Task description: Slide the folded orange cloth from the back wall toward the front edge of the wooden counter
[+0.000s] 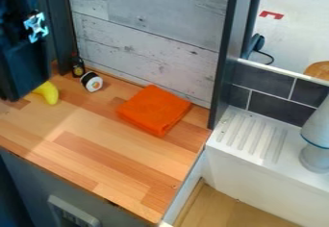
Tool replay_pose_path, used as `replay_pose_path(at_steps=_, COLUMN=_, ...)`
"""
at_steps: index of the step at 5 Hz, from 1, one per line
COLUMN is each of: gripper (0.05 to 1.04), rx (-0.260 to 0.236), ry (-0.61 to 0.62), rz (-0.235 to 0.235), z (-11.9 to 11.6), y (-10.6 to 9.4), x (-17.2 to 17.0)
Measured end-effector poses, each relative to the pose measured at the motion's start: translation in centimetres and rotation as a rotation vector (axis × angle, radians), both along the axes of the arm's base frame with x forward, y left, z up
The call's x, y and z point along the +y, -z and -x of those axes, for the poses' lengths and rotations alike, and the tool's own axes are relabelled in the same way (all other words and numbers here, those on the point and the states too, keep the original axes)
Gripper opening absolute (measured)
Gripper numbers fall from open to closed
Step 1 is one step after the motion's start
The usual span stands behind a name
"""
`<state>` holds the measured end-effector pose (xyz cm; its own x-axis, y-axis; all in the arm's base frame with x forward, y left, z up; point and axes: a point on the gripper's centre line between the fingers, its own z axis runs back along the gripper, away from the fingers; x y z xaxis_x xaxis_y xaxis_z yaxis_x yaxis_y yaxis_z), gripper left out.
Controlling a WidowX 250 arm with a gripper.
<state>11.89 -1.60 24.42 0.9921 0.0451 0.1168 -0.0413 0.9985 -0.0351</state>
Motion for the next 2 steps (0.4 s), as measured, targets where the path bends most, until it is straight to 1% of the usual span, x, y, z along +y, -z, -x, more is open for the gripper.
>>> replay_pose_path(at_steps=1, gripper=1.000, rx=0.003, ry=0.016, rz=-0.002, z=-0.2, y=0.4, x=0.0)
replay_pose_path(at_steps=2, gripper=1.000, rx=-0.001, ry=0.111, rz=-0.058, z=-5.0, y=4.4, x=2.9)
